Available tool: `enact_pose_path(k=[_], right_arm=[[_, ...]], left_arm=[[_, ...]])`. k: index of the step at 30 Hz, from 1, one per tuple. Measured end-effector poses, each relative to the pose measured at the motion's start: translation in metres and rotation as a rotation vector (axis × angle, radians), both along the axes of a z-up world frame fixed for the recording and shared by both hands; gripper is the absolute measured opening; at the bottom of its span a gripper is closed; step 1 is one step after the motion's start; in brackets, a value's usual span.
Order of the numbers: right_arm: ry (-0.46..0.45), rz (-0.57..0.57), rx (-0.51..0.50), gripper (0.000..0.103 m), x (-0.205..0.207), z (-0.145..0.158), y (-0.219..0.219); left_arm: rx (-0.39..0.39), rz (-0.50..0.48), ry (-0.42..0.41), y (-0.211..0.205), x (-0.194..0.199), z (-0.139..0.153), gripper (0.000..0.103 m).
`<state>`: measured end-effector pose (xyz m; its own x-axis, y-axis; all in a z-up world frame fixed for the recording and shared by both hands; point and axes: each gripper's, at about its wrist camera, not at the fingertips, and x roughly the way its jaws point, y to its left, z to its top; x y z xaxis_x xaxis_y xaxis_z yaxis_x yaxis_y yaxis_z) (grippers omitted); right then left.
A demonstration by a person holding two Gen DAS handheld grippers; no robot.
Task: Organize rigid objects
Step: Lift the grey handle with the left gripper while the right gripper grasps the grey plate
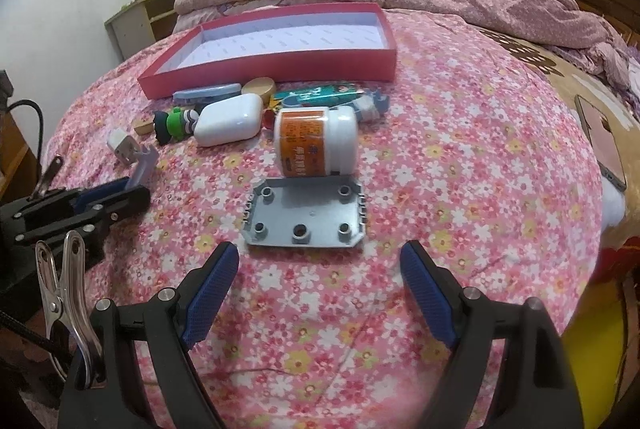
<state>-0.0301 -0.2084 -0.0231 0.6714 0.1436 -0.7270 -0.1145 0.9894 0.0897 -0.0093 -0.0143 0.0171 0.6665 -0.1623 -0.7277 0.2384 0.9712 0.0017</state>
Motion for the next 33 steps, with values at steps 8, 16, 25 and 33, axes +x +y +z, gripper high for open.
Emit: enact_pose_path(k=[8, 16, 25, 33], right_arm=[[-0.007, 0.008, 0.016, 0.085, 0.006, 0.006, 0.01], [0.008, 0.019, -0.032, 0.085, 0.01, -0.003, 0.019], [-0.002, 0.027, -0.082, 0.086, 0.008, -0.006, 0.026], [-0.017, 0.008, -0.077, 0.078, 0.003, -0.006, 0.021]], left_arm=[[-0.041, 0.03, 0.007, 0.017, -0.002, 0.004, 0.019], [-0.053, 0.038, 0.01, 0.021, -0.003, 0.005, 0.019], [-0.052, 0.057, -0.013, 0.026, -0.008, 0.012, 0.019], [-0.078, 0.082, 0.008, 0.034, -0.008, 0.009, 0.019]])
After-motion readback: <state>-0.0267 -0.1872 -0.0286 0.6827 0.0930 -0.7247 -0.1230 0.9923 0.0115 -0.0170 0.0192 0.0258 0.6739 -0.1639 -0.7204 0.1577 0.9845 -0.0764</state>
